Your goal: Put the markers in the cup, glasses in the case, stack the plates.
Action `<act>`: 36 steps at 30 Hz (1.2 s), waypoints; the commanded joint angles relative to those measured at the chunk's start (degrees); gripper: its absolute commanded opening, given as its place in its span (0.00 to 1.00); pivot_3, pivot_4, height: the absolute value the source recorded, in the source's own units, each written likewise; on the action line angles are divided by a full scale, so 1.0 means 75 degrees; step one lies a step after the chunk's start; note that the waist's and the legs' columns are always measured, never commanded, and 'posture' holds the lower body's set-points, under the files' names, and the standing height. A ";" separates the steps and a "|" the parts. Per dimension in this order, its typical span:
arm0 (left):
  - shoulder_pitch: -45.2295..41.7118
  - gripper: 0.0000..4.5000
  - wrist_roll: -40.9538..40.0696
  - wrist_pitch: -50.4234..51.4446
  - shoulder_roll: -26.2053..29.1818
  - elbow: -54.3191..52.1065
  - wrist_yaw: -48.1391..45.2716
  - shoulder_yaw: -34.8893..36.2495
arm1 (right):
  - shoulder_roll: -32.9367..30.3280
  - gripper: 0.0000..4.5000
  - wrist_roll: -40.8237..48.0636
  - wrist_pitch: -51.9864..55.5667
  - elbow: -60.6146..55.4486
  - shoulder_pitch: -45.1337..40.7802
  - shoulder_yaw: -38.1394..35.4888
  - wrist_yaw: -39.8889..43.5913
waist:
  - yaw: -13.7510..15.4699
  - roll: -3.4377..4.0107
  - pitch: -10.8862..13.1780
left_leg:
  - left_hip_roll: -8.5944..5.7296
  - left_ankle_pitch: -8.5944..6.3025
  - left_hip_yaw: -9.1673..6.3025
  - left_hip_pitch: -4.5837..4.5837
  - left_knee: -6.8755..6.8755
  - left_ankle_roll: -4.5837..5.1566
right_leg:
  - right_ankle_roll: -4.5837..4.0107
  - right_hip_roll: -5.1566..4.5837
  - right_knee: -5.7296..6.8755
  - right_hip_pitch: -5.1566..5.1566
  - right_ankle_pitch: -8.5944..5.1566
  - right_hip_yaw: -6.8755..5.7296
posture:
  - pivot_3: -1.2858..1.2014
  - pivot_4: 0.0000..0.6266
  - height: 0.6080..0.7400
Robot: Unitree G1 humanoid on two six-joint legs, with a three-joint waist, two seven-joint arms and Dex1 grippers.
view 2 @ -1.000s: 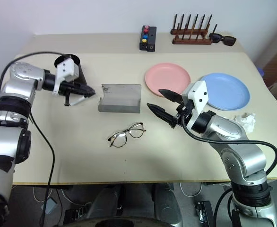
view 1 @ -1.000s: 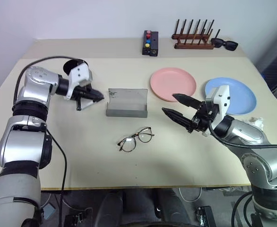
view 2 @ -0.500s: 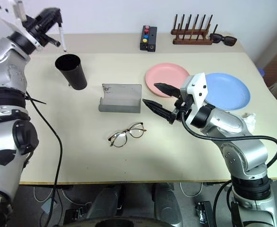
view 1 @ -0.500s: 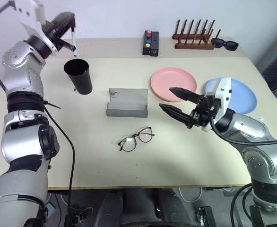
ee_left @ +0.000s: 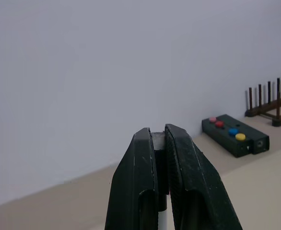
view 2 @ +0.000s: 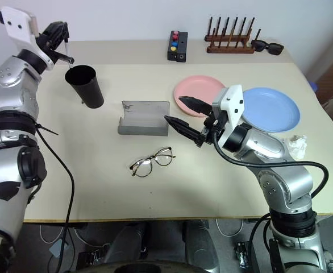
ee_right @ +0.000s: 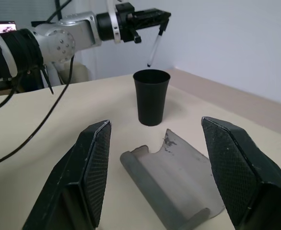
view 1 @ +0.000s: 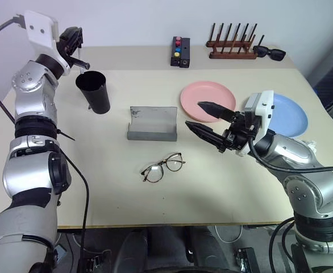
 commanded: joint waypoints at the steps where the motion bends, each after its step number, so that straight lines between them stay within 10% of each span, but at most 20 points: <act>1: 0.0077 0.00 -0.0221 -0.0084 -0.0048 -0.0020 0.0117 0.0191 | 0.0031 0.68 0.0085 -0.0081 -0.0327 -0.0051 -0.0053 -0.0017 | 0.0000 0.0000 0.0000 | 0.0000 0.0000 0.0000 0.0000 0.0000 0.0000 | 0.0000 0.0000 0.0000 0.0000 0.0000 0.0000 | 0.52 0.24 0.96; 12: 0.0316 0.00 -0.0421 -0.0198 -0.0315 0.0120 0.0212 0.0217 | 0.0016 0.68 0.0004 -0.0112 -0.0290 -0.0036 -0.0016 0.0003 | 0.0002 0.0000 0.0000 | 0.0000 0.0000 -0.0001 0.0000 0.0000 0.0000 | 0.0000 0.0000 0.0001 0.0000 0.0000 0.0000 | 0.52 0.24 0.96; 19: 0.0292 0.68 -0.0337 -0.0284 -0.0331 0.0170 0.0341 0.0160 | 0.0008 0.68 -0.0019 -0.0107 -0.0289 -0.0033 -0.0007 0.0003 | 0.0000 -0.0001 0.0000 | 0.0000 0.0000 0.0000 0.0000 0.0000 0.0000 | 0.0000 0.0000 0.0001 0.0000 0.0000 0.0000 | 0.52 0.24 0.96; 36: 0.0303 0.68 -0.0665 -0.0124 -0.0460 -0.0448 0.0047 0.0203 | -0.0313 0.68 -0.0180 -0.0010 -0.0234 0.0039 -0.0079 0.0064 | 0.0006 -0.0001 -0.0001 | 0.0000 0.0000 -0.0001 0.0000 0.0000 -0.0001 | -0.0001 0.0000 0.0001 0.0000 0.0000 0.0000 | 0.52 0.24 0.96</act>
